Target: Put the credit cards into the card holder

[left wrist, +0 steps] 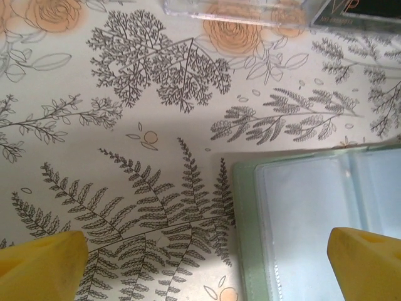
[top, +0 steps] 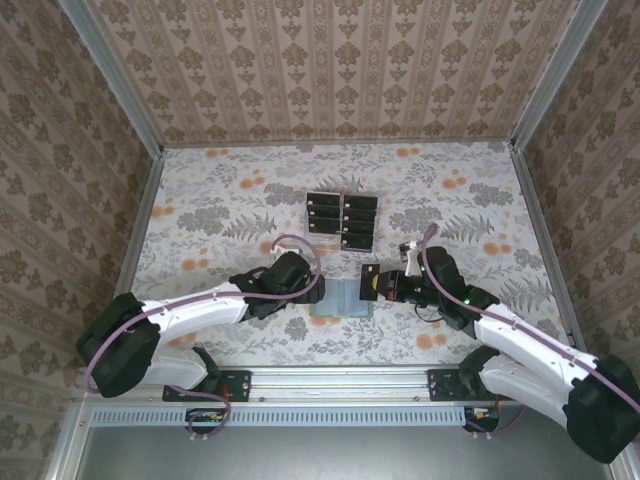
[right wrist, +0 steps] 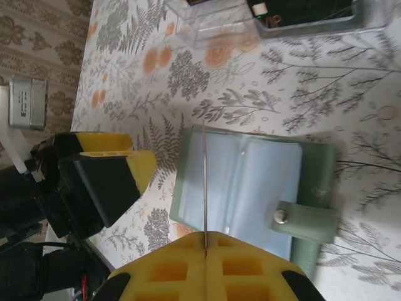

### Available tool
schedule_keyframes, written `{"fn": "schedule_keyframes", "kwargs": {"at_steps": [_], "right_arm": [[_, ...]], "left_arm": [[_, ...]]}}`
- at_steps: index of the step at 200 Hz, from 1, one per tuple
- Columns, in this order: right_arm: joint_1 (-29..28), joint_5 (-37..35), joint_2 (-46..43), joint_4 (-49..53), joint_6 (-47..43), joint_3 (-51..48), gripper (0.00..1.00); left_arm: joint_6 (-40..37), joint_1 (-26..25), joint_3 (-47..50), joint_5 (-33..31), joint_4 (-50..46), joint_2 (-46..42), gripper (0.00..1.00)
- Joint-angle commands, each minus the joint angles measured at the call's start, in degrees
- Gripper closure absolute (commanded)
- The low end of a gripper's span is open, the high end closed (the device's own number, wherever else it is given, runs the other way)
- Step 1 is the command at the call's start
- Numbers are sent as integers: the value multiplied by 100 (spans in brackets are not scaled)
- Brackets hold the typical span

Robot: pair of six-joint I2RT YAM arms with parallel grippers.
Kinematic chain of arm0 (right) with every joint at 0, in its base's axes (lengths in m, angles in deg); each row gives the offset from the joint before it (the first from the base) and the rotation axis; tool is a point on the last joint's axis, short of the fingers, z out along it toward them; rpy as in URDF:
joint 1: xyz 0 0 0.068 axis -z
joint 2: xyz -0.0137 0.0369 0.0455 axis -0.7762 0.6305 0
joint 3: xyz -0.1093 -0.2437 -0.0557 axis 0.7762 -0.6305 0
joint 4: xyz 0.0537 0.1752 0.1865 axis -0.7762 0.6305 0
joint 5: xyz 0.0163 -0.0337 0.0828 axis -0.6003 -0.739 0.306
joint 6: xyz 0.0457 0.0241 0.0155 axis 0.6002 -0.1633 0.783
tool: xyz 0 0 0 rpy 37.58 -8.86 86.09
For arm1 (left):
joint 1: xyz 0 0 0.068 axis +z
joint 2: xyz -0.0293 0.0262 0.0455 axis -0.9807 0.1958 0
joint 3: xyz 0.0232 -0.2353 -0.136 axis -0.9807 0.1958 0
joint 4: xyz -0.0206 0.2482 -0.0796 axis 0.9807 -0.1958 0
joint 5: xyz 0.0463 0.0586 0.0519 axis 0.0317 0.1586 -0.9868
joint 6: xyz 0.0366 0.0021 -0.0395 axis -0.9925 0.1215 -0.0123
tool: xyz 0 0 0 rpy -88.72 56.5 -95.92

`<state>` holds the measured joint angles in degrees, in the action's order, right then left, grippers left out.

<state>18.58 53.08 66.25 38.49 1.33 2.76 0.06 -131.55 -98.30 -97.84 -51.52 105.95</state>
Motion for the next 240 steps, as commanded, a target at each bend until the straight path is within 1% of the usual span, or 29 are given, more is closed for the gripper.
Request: {"fn": "schedule_keyframes", "kwargs": {"at_steps": [1, 25, 52, 107, 146, 191, 240], "right_arm": [[-231, -236, 310, -828, 163, -118, 100], [-415, -470, 532, -1130, 146, -168, 100], [-458, -652, 673, -1403, 112, -258, 100], [-543, -635, 1111, -1784, 137, -236, 100], [-613, -630, 1295, -1925, 133, -229, 100], [-694, -703, 1445, -2068, 169, -267, 100], [-728, -760, 1535, -2158, 207, -320, 100]], "left_arm": [[-346, 40, 137, 279, 131, -59, 0], [-322, 38, 221, 376, 277, 25, 0], [-240, -17, 321, 369, 391, 140, 0], [-242, -332, 218, -129, 120, 337, 0], [-220, -378, 218, -394, -2, 367, 0], [-232, -376, 235, -528, -22, 395, 0], [-288, -381, 218, -529, 122, 397, 0]]}}
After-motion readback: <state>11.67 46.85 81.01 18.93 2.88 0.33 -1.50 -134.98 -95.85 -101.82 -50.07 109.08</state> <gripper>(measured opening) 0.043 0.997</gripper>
